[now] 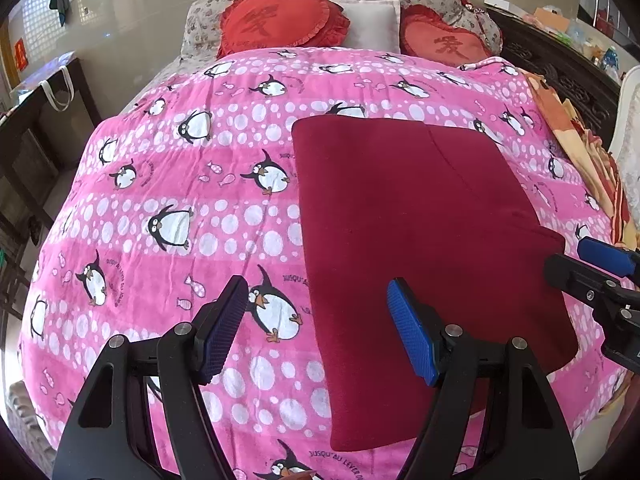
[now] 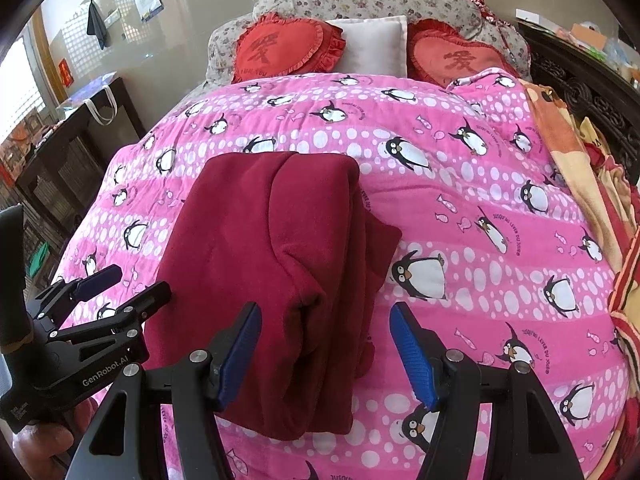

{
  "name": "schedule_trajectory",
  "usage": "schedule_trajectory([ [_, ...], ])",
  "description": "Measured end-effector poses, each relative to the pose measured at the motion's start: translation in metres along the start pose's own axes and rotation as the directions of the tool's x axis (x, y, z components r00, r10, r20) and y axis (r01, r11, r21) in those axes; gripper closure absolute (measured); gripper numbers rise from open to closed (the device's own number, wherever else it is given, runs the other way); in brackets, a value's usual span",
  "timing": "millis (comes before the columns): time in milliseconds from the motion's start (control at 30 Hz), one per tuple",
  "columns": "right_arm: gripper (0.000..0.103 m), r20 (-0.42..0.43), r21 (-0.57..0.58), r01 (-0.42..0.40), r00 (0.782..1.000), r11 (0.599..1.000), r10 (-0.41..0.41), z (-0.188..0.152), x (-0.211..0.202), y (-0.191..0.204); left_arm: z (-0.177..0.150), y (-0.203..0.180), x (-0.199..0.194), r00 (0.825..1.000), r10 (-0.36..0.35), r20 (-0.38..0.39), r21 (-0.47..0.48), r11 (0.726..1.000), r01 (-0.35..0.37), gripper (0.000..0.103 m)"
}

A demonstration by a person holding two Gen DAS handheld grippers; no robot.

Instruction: Fold small clothes

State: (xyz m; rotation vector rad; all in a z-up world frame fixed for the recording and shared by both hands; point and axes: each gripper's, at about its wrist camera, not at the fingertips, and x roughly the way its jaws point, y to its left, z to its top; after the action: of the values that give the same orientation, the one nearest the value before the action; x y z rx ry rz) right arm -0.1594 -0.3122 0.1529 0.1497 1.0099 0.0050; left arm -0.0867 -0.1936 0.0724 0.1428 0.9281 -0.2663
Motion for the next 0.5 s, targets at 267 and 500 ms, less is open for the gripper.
schedule_trajectory([
  [267,0.039,-0.006,-0.001,-0.003,1.0,1.0,0.003,0.0003,0.0034,0.0012,-0.0003,0.0006,0.0016,1.0,0.0,-0.003,-0.004,1.0,0.0,0.03],
  [500,0.039,-0.008,0.002,-0.003,1.0,1.0,0.003,-0.0002,0.0036,0.0003,0.0004,-0.001,0.0032,1.0,-0.003,-0.004,0.001,1.0,0.003,0.03],
])
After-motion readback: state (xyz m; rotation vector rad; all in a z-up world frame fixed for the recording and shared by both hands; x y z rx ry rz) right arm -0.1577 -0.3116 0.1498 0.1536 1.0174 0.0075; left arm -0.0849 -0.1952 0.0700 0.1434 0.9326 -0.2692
